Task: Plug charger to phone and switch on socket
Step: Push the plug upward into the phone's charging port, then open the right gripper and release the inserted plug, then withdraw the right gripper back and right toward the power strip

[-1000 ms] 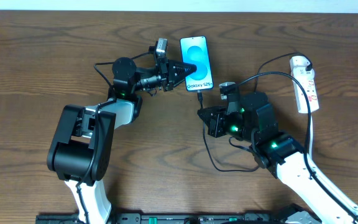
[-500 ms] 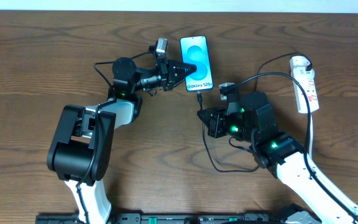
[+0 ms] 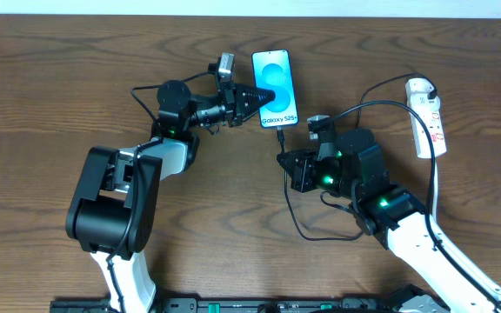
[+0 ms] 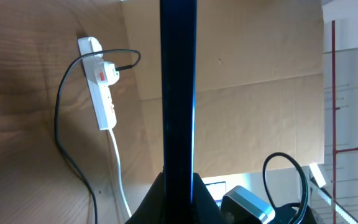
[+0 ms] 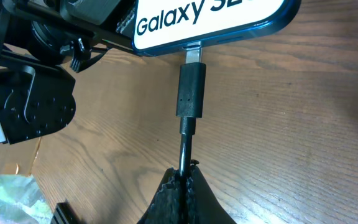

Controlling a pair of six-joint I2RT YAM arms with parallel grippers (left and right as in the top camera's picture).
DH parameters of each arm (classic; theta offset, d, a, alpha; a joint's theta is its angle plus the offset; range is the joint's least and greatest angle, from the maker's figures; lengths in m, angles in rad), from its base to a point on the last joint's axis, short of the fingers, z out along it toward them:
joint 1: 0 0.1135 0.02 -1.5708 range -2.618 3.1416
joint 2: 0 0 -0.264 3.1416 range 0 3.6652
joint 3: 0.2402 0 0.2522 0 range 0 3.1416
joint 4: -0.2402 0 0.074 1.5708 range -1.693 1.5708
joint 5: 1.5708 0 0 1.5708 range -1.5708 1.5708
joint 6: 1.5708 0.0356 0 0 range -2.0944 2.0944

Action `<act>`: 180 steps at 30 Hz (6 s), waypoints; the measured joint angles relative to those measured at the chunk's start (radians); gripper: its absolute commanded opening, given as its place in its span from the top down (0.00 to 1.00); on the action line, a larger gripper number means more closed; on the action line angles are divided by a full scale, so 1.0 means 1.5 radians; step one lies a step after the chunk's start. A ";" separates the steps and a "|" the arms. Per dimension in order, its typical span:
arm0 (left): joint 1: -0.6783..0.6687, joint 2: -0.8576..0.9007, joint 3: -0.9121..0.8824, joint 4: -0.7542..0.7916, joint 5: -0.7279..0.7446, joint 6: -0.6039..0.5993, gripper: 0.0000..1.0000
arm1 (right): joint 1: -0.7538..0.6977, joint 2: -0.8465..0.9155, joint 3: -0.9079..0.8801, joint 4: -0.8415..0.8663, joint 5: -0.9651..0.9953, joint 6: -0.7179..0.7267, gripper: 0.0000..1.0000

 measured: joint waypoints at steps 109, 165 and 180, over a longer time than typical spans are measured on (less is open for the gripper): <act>0.000 0.000 0.000 -0.007 0.089 0.041 0.92 | 0.011 -0.113 0.076 -0.144 0.139 -0.036 0.52; 0.011 -0.001 0.001 0.006 0.063 0.026 0.93 | 0.204 0.078 0.095 -0.039 0.501 -0.036 0.74; -0.022 -0.002 -0.002 -0.297 0.055 0.188 0.93 | 0.152 -0.226 0.106 -0.183 0.565 -0.047 0.01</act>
